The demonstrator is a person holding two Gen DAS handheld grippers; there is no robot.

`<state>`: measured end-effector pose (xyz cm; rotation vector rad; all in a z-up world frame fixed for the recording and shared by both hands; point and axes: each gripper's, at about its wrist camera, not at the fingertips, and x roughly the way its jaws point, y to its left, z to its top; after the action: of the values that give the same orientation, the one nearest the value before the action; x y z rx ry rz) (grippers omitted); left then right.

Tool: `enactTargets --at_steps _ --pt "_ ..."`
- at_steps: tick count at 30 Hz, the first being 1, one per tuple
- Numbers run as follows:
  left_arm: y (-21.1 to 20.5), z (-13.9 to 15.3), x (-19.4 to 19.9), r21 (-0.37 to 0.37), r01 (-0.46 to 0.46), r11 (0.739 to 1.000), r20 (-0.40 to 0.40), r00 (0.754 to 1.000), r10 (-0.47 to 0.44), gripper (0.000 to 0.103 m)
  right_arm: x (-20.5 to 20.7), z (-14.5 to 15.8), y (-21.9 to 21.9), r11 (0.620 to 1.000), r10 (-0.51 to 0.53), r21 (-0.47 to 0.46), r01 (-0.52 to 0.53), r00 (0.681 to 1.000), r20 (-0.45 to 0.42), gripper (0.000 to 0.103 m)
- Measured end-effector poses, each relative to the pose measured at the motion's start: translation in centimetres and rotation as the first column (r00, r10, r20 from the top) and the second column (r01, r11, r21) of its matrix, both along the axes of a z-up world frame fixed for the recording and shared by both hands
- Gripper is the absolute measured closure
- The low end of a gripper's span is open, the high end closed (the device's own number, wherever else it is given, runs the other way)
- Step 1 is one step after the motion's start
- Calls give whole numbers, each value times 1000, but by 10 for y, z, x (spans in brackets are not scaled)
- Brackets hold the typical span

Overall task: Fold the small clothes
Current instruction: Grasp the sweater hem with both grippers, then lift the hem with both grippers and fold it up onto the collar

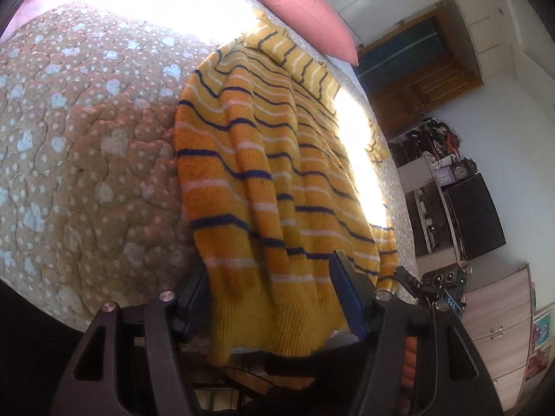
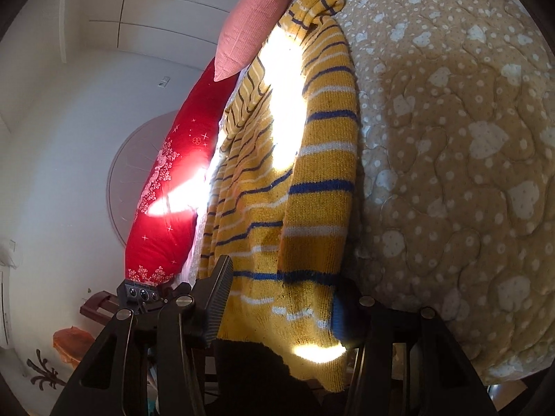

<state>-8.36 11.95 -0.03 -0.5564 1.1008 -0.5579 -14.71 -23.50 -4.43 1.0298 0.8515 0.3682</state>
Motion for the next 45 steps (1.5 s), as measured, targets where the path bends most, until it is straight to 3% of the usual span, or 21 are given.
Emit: enactTargets --at_steps 2,4,9,14,18,23,26,29,36,41,45 --pt "-1 -2 0 69 -26 997 -37 999 28 91 2 -1 4 999 -14 -48 13 1000 -22 74" --pt "-2 -4 6 70 -53 996 -77 995 58 91 8 -3 6 996 -28 -92 22 997 -66 91" --pt "-1 20 -9 157 -83 984 -16 996 86 91 6 6 8 993 -5 -118 -1 999 -53 92" --pt "7 44 -36 172 -77 982 28 997 74 94 -19 14 -6 997 36 -71 -37 999 -10 93" --pt "13 51 -54 186 -58 981 21 998 55 95 -45 13 -17 999 36 0 -36 999 2 93" --pt "24 43 -64 193 -59 979 -4 998 61 95 -70 5 -21 1000 21 14 -21 1000 -20 93" --pt "34 44 -44 152 -81 985 -19 996 84 95 -65 10 -24 1000 24 6 -24 999 -21 93" --pt "36 65 -12 105 -105 989 37 994 102 95 -39 36 -22 998 55 -39 -54 998 17 93" --pt "9 116 92 133 -128 983 162 981 106 95 68 99 -34 991 23 -137 -8 994 109 92" --pt "-10 126 170 172 -166 971 166 976 138 95 147 113 -49 984 -35 -173 50 996 87 92" --pt "-26 115 218 198 -171 965 127 981 148 95 196 103 -57 972 -81 -219 83 997 15 92"
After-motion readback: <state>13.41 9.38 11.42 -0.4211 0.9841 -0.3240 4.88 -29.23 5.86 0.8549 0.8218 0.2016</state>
